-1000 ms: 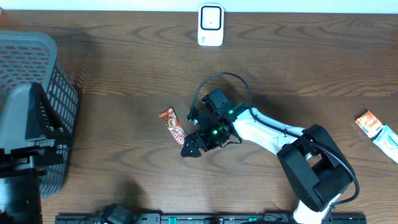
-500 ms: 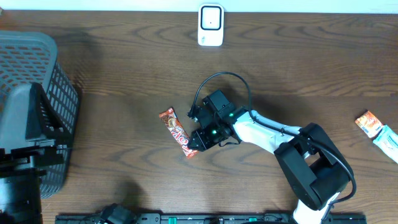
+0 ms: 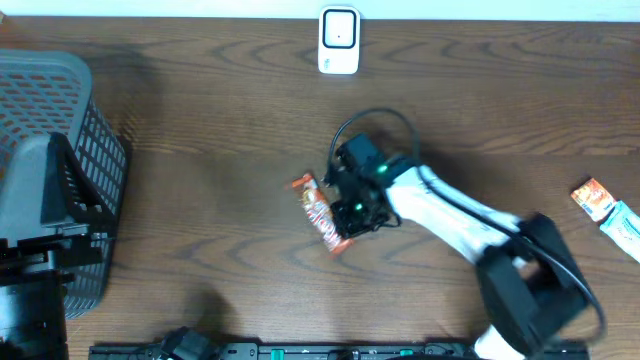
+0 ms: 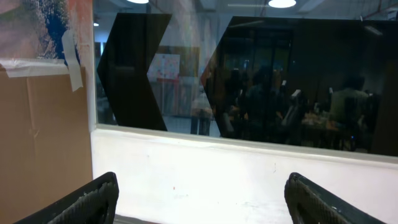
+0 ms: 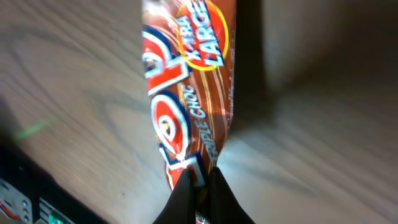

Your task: Scan the item barcode

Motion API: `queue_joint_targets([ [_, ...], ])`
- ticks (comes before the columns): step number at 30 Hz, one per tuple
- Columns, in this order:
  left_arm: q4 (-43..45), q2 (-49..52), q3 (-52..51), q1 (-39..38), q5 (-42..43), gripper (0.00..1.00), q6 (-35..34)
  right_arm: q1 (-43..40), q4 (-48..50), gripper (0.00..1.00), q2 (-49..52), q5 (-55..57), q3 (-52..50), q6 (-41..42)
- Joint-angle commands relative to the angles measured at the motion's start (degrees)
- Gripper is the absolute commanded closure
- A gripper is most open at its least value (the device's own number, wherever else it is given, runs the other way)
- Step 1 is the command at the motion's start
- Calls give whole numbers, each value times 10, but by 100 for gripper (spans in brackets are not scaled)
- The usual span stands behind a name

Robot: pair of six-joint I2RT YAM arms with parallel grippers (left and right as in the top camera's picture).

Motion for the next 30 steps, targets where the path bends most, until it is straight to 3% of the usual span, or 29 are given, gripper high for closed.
queue_joint_targets([
  [1,1,-2,-2,2,3,14,-5,-3,-42,99,-92,112,64,-30],
  [5,1,-2,-2,2,3,14,-5,-3,-86,99,-152,244,94,-7],
  [13,1,-2,-2,2,3,14,-5,37,-140,99,-177,320,96,10],
  [14,1,-2,-2,2,3,14,-5,43,-141,83,-175,308,96,10],
  [15,1,-2,-2,2,3,14,-5,44,-143,19,-172,288,96,12],
  [16,1,-2,-2,2,3,14,-5,42,-143,1,-170,278,95,17],
  [21,1,-2,-2,2,3,14,-5,-9,-103,1,-159,166,49,21],
  [30,2,-2,-2,2,3,15,-5,-174,55,1,-159,-91,-152,-48],
])
